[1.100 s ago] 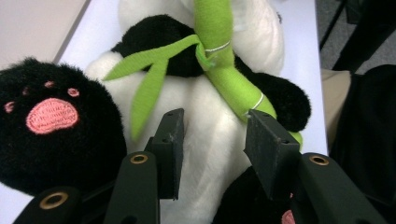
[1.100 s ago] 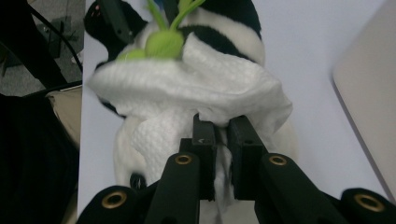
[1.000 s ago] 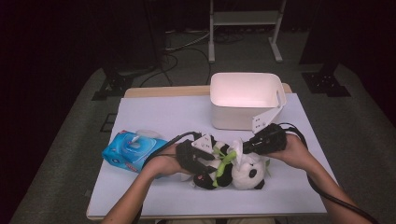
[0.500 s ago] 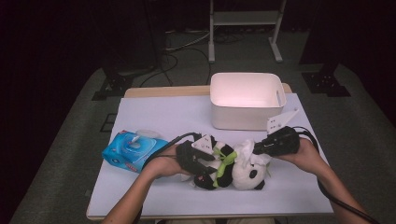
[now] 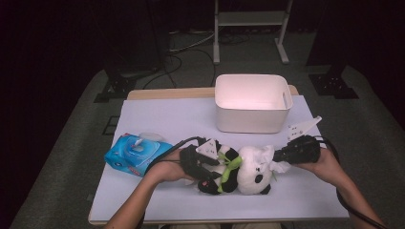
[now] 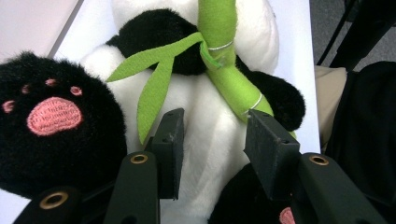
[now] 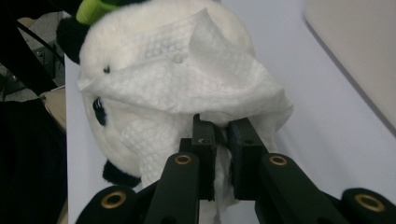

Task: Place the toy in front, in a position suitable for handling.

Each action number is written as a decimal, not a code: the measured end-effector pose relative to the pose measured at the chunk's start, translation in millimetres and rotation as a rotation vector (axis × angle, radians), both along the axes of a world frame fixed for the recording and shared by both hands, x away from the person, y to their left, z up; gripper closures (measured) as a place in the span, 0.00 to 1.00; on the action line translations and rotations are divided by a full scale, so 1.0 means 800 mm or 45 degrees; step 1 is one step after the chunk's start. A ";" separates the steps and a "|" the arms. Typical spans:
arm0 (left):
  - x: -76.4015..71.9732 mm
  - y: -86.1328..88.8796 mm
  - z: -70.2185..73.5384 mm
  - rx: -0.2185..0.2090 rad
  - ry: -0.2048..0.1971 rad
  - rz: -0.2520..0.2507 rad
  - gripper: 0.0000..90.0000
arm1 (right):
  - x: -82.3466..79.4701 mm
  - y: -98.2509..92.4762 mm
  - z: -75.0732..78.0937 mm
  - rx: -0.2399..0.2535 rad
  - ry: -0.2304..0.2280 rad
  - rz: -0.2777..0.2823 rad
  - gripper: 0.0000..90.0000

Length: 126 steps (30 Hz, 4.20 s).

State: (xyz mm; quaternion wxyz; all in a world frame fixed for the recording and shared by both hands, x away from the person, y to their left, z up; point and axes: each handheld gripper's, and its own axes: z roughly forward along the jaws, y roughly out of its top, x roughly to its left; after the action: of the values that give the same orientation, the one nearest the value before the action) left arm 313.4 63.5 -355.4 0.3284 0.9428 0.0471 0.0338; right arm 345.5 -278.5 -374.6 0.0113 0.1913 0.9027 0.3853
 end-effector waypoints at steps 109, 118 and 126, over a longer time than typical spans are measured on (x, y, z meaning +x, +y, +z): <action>0.005 0.009 -0.004 -0.214 0.055 0.017 0.67 | -0.016 0.093 0.026 -0.028 -0.100 0.206 0.91; 0.005 -0.002 -0.009 -0.217 0.026 0.017 0.67 | -0.013 0.120 0.034 -0.040 -0.099 0.264 0.91; 0.001 0.006 -0.010 -0.240 0.000 0.047 0.64 | -0.016 0.157 0.050 -0.022 -0.109 0.349 0.91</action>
State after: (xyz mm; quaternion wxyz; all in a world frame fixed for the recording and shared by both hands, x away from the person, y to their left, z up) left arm 314.1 68.1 -363.2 0.4150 0.9066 0.0675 0.0351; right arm 333.0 -153.3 -334.8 -0.0012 0.0496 0.9223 0.3833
